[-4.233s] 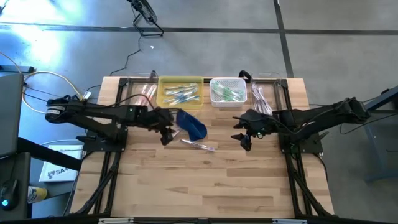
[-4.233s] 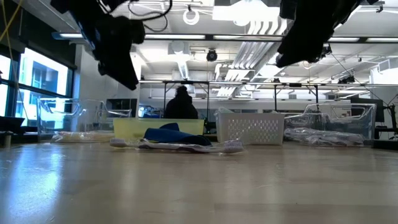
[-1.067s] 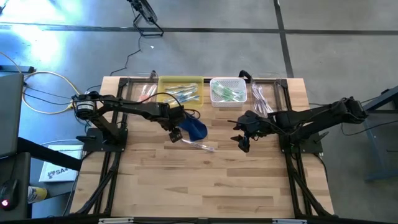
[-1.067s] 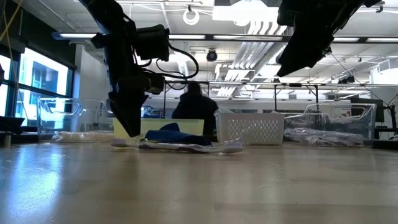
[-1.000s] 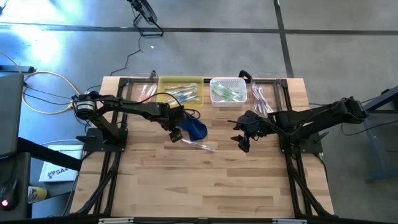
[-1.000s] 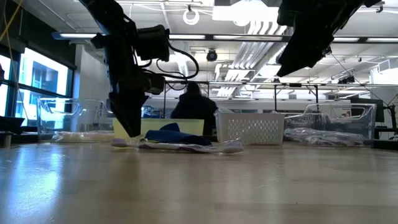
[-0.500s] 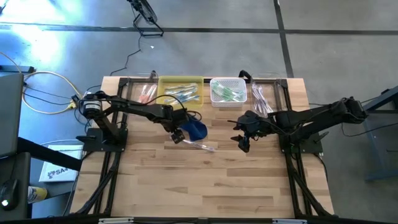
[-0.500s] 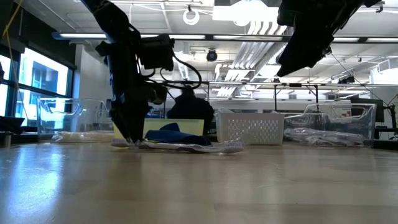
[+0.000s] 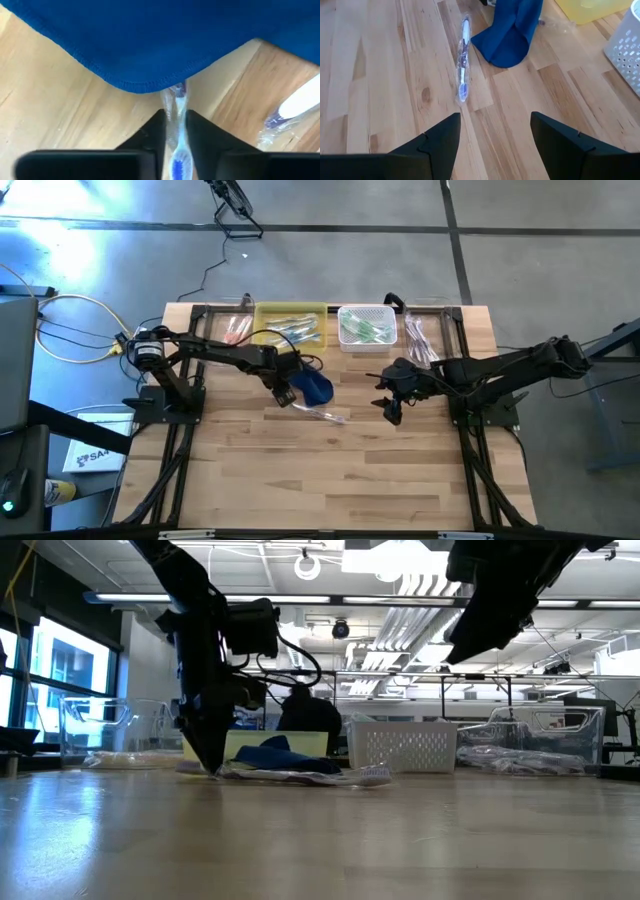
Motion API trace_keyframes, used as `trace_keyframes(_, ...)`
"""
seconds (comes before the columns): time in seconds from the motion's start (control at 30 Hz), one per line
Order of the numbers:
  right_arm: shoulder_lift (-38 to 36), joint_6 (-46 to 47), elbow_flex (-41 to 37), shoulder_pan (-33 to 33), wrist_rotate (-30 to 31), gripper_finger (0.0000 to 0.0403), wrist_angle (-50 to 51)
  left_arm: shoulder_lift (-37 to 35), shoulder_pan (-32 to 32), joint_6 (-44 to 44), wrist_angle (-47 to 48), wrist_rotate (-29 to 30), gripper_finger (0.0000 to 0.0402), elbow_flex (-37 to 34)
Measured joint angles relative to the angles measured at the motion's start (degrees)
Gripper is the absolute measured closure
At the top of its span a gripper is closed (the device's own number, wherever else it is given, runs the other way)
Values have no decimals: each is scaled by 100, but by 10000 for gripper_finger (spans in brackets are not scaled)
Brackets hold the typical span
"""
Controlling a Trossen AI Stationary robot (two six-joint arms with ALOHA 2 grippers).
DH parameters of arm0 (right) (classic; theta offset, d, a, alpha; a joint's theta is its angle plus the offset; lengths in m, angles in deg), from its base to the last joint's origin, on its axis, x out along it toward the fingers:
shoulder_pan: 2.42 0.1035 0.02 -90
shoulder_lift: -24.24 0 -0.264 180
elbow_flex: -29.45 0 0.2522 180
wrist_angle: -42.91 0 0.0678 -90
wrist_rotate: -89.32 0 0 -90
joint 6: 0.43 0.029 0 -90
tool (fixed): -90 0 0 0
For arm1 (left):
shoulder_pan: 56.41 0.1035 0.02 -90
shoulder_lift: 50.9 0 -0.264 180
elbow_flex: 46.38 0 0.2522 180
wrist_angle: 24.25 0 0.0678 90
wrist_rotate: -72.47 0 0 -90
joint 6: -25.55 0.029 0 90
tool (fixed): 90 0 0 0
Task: Pick & Place Toothbrushes
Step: Put the violet toothbrush into the right transparent bin
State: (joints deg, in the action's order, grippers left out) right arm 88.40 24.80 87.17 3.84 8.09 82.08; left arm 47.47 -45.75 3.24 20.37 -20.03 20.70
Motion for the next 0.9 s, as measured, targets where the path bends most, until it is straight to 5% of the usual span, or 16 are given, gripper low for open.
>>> trace_keyframes(0.17,0,0,0,-2,-392,169,155,-132,1,351,-67,-445,390,0)
trace_keyframes(0.47,-32,50,0,-2,-1710,169,271,-661,-20,1143,4,-2020,397,-17)
trace_keyframes(0.73,-31,13,0,-2,-1644,169,268,-1054,-17,1205,-185,-2353,399,-13)
trace_keyframes(0.9,-31,4,0,-83,-1623,169,269,-1296,177,1155,-784,-3196,400,-9)
